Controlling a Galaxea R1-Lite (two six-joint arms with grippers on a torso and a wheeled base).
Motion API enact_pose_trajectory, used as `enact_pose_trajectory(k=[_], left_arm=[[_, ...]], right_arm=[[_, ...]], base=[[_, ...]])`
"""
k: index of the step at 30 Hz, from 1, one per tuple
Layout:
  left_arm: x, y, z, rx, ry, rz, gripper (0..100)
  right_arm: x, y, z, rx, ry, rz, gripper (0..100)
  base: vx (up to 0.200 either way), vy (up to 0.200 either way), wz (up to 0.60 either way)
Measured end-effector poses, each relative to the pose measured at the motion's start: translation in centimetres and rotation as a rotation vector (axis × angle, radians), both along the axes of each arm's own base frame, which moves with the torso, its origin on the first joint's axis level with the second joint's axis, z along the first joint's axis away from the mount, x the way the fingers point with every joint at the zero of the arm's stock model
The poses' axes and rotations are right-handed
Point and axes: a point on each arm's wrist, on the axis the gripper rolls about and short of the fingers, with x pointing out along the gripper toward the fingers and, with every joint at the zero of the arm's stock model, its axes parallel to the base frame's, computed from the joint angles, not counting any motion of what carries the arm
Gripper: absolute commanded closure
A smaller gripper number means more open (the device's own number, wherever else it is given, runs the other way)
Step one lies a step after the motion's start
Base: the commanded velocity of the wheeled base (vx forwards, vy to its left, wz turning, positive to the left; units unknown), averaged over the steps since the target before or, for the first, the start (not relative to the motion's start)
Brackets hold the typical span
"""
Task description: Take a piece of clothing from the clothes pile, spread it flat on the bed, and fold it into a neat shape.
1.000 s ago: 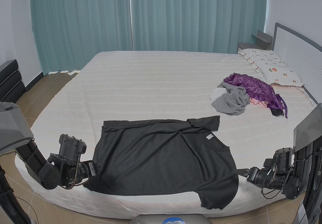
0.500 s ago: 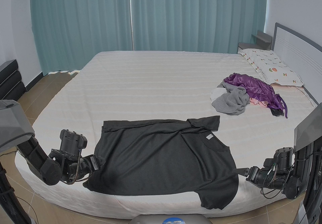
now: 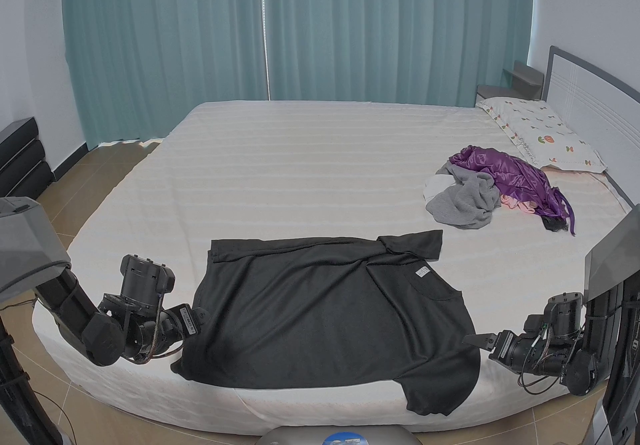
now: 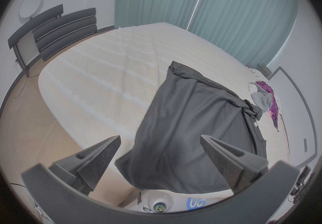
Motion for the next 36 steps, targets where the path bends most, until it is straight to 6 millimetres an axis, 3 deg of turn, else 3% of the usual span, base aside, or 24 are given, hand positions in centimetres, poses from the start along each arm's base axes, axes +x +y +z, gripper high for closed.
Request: enact_pose_trajectory(k=[5,14,23,30,36], left_arm=[[0.1,-0.1,0.0,-0.002,-0.006,-0.002,0],[0.4,-0.8,0.0,-0.038,-0.012,0.015,0],[1.2,-1.3,0.1,-0.067,-0.028,0.011,0],[3.2,-1.7,0.4,-0.151,-0.048,-0.034,0],[6.6,-2.1,0.5,-0.181,-0.097,-0.036,0]], right_arm=[[0.0,0.0,0.0,-0.001,-0.001,0.002,0],[0.0,0.1,0.0,0.0,-0.002,0.004,0],[0.0,0.2,0.0,0.001,-0.002,0.011,0],[0.0,0.3,0.0,0.012,0.006,0.002,0],[0.0,0.3,0.0,0.024,0.013,-0.007,0]], base=[[0.0,0.0,0.0],[0.2,0.0,0.0],[0.0,0.0,0.0],[0.0,0.0,0.0],[0.0,0.0,0.0]])
